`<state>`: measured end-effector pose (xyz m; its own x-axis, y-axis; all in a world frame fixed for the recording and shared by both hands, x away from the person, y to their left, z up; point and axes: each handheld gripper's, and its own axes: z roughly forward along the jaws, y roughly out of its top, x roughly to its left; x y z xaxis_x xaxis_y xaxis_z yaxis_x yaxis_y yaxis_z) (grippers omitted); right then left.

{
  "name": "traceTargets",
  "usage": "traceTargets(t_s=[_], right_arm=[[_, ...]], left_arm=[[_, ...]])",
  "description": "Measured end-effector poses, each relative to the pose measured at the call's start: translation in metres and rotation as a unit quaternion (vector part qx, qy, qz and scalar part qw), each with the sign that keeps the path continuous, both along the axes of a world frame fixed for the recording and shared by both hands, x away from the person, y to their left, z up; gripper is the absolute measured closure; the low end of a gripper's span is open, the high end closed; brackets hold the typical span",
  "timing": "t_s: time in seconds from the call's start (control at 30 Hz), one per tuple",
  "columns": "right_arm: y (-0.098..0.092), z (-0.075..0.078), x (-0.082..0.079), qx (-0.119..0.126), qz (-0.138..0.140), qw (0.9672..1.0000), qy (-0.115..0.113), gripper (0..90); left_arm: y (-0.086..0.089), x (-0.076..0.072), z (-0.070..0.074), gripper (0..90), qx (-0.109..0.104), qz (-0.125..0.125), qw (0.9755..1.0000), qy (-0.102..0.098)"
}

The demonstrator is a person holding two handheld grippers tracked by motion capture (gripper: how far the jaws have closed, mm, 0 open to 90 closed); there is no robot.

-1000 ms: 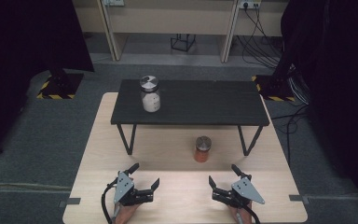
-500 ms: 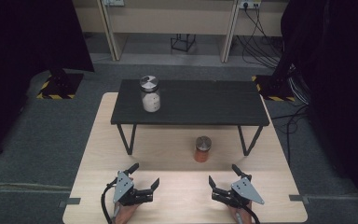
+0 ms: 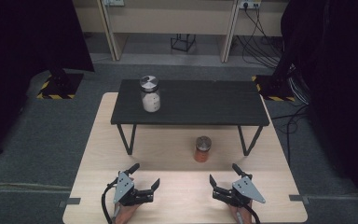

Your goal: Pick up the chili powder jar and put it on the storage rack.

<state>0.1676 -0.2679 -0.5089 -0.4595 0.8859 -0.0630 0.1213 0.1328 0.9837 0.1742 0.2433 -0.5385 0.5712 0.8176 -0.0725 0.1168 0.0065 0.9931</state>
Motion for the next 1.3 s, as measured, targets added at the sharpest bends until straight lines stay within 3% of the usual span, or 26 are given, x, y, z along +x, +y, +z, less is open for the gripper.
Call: traceTargets(t_s=[0.7, 1.3], right_arm=[[0.0, 0.011, 0.011, 0.041, -0.007, 0.9991, 0.008, 5.6], [0.039, 0.025, 0.047, 0.01, -0.015, 0.9996, 0.019, 9.1]], left_arm=[[0.001, 0.0, 0.0, 2.4, -0.001, -0.002, 1.0, 0.0], [0.001, 0.0, 0.0, 2.4, 0.001, -0.005, 1.0, 0.0]])
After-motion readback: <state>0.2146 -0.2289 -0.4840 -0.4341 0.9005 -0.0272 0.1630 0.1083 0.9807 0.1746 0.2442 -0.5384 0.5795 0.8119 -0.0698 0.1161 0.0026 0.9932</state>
